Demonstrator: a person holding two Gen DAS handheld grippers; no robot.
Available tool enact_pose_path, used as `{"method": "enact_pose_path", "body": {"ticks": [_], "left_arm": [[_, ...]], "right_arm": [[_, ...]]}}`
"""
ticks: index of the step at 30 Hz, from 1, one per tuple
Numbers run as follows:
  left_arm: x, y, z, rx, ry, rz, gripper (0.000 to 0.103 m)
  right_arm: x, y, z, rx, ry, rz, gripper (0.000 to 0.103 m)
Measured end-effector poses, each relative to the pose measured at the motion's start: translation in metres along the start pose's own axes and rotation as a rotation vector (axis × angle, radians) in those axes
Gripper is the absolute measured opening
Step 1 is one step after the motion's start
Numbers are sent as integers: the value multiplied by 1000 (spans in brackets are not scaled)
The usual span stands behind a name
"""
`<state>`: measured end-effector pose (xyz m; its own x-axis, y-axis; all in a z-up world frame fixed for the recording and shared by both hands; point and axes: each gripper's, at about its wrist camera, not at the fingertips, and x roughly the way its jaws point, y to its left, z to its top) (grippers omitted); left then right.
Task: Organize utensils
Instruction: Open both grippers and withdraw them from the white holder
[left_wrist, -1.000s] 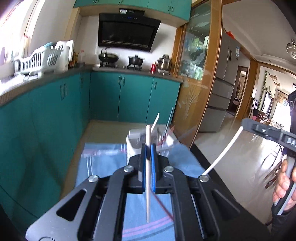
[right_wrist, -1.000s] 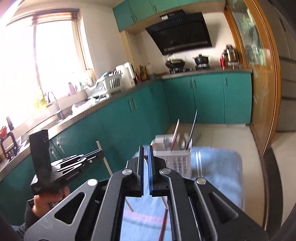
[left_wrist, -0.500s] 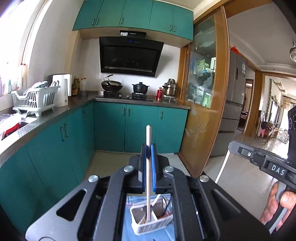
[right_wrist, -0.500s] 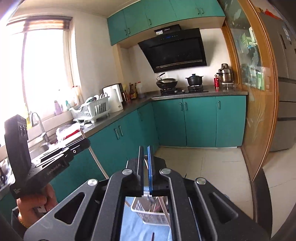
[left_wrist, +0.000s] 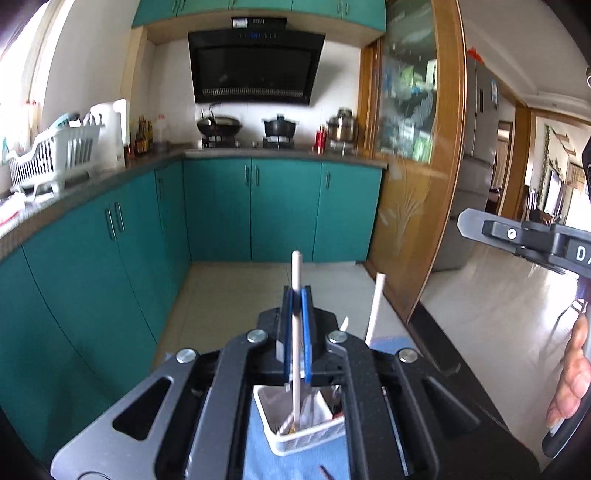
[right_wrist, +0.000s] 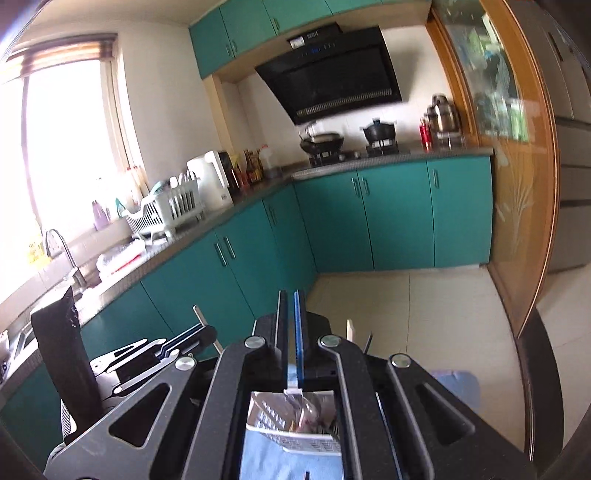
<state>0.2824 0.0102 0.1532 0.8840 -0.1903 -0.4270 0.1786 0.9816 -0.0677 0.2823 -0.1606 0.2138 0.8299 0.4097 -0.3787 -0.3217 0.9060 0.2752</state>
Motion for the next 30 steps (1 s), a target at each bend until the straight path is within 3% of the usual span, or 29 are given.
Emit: {"method": "enact_pose_path", "body": {"ticks": [1,2,4,6,8,9,12,15,19,22,25,28,30], "left_arm": [[1,0,-8,8,4,-3,24],[-1,0,-12,15,-3,-1,65],[-21,0,-25,37,-89,22,93],[-42,3,-34,47,-131,16,94],[-64,10,-47,21,-146,0,98],[-78,15,-56,-1,-165,-7,99],[-116,30,-97,-75,-192,-17,99],[-140,45,-147,-160,-174,-21,99],[-144,53,-206,-239,-75,-46,99],[-142,47,-225,-243,-42,-52,99],[-149,34,-234,-189,-49,12,99],[-164,33,-230,-144,-112,63,99],[-167,38,-230,-157,-100,59,99]], "right_arm": [[4,-2,-9,-2,19,6,4],[3,-3,-15,-3,26,8,4],[-8,-5,-25,4,13,19,23],[-38,-8,-40,22,-60,21,88],[-79,-13,-61,50,-193,8,100],[-100,-15,-75,50,-248,-3,100],[-136,-19,-119,48,-250,-23,100],[-155,-25,-177,66,-192,-25,100],[-162,-40,-258,103,-109,-113,100],[-159,-49,-296,160,-61,-170,100],[-164,-44,-315,173,-116,-194,100],[-171,-24,-329,99,-196,-213,100],[-168,-2,-344,5,-200,-191,100]]}}
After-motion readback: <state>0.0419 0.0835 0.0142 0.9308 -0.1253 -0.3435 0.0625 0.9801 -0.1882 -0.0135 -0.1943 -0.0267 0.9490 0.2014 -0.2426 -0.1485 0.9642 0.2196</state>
